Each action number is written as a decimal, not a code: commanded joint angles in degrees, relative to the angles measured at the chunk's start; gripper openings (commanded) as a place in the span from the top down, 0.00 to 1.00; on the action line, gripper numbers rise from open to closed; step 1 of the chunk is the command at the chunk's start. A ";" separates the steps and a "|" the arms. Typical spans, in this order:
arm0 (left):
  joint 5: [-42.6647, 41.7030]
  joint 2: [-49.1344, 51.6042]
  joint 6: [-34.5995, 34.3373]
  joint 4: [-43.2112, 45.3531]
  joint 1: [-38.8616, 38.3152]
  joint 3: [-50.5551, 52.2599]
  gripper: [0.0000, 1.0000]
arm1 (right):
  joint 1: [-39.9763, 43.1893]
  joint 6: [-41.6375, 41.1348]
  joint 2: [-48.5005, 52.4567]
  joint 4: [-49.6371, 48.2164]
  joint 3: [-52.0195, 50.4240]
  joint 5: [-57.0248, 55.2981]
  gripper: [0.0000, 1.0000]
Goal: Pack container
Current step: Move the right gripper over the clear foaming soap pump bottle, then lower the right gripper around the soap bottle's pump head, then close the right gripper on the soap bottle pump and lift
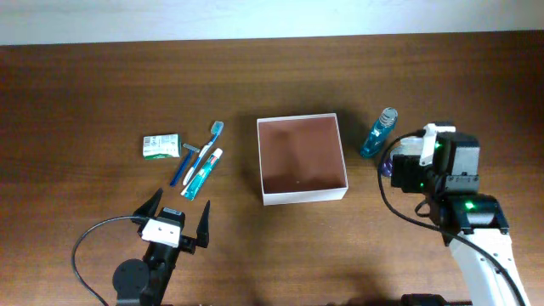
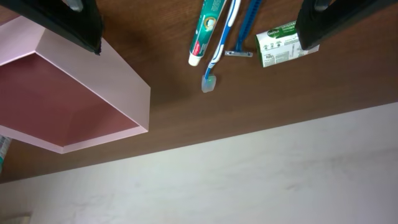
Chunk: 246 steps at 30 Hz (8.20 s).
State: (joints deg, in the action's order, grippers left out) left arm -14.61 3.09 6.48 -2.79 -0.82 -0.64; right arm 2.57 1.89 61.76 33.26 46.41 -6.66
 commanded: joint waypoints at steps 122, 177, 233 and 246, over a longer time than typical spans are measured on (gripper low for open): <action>-0.83 -0.48 0.92 -0.33 0.24 0.11 0.00 | -2.93 6.88 -2.62 -31.69 -8.07 -13.94 0.06; -0.83 -0.48 0.92 -0.33 0.24 0.11 0.00 | 0.57 3.17 10.54 -35.01 -7.98 -15.02 0.01; -0.83 -0.48 0.92 -0.33 0.24 0.11 0.00 | 10.95 12.63 26.69 -62.71 -7.41 9.94 0.13; -0.83 -0.48 0.92 -0.33 0.24 0.11 0.00 | 10.95 12.66 25.53 -64.37 -6.12 10.12 0.61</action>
State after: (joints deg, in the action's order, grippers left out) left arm -14.61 3.09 6.48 -2.79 -0.82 -0.64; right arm 13.82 15.05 87.88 -30.52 38.59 2.96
